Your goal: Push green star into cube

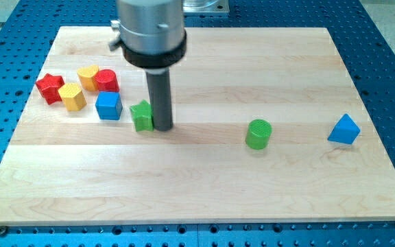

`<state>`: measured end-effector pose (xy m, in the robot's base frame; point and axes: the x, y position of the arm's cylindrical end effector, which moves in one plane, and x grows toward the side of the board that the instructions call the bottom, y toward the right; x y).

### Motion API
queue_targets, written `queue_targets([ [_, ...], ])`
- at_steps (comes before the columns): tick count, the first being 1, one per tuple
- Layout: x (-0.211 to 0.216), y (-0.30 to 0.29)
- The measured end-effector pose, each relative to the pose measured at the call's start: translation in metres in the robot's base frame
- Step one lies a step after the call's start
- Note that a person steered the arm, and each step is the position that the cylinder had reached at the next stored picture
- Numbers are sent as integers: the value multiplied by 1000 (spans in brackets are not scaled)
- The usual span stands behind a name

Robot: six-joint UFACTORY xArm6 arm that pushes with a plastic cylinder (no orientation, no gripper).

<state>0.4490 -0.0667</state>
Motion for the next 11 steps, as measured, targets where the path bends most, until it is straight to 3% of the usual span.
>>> queue_targets([
  [2,20,15],
  [3,-8,-15],
  [5,12,0],
  [9,13,-20],
  [10,-4,-31],
  [11,0,-6],
])
